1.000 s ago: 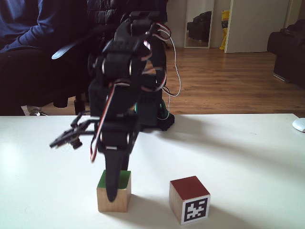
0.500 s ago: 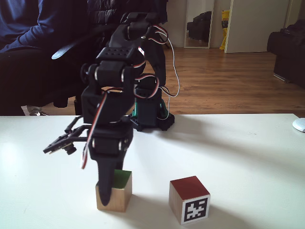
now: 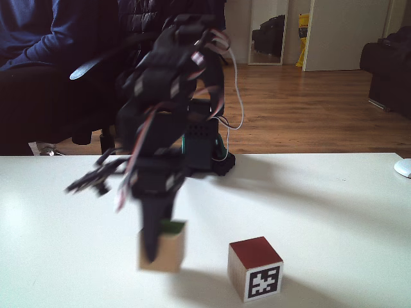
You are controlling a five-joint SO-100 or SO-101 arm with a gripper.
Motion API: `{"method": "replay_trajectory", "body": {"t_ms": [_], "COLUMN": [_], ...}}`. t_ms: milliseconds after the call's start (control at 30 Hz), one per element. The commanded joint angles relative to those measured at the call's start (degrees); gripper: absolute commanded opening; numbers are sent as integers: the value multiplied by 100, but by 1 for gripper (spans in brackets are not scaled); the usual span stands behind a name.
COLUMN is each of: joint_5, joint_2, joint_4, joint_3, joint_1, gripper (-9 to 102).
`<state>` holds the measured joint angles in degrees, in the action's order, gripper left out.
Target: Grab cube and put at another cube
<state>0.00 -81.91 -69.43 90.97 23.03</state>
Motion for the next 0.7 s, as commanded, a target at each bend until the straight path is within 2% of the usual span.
{"method": "replay_trajectory", "body": {"t_ms": [0, 167, 400, 667], "joint_5": [211, 650, 1055, 1222], "joint_2": [-1389, -2171, -1178, -308], "joint_4": [281, 413, -88, -536], "joint_3": [562, 1037, 141, -993], "joint_1": [-527, -1222, -1793, -1916], "gripper": [9, 9, 9, 9]}}
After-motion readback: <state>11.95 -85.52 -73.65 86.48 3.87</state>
